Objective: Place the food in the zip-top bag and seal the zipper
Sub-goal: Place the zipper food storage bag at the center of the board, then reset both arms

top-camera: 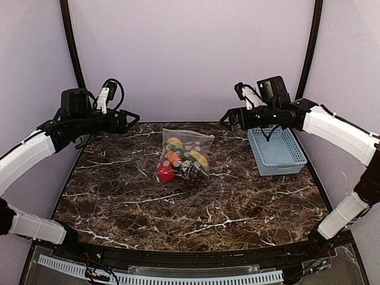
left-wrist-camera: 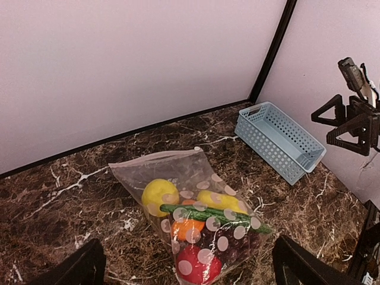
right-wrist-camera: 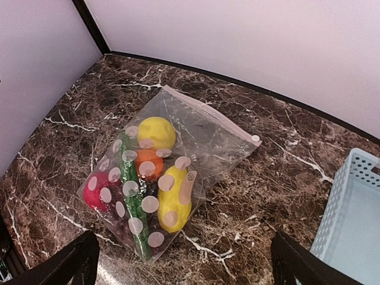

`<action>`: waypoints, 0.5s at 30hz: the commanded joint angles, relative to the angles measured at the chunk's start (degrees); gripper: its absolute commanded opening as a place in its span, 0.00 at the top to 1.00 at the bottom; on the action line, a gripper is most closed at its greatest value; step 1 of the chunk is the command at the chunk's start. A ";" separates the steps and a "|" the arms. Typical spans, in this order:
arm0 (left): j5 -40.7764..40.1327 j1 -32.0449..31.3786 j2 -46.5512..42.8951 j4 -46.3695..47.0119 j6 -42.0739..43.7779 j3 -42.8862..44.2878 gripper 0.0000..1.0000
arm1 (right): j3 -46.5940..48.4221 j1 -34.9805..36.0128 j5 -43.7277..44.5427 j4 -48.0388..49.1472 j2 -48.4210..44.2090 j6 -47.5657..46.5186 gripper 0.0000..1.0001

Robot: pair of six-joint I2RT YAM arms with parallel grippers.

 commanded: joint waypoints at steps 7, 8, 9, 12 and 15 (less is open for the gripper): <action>-3.03 13.16 -5.52 -6.44 -8.40 -10.22 0.01 | -16.32 -12.76 -1.49 7.24 -10.35 4.91 0.01; -3.33 14.32 -6.59 -6.04 -8.96 -11.40 0.01 | -18.11 -14.23 -1.35 7.90 -11.60 5.05 0.01; -4.03 16.71 -7.16 -4.98 -9.82 -14.04 0.01 | -20.08 -15.81 -1.27 8.54 -12.94 5.17 0.01; -6.80 20.86 -9.89 -2.19 -11.65 -18.78 0.01 | -25.60 -21.18 -1.75 10.37 -16.95 5.60 0.01; -10.15 23.18 -12.03 2.13 -12.01 -23.07 0.01 | -31.23 -27.08 -2.54 13.03 -21.74 5.69 0.01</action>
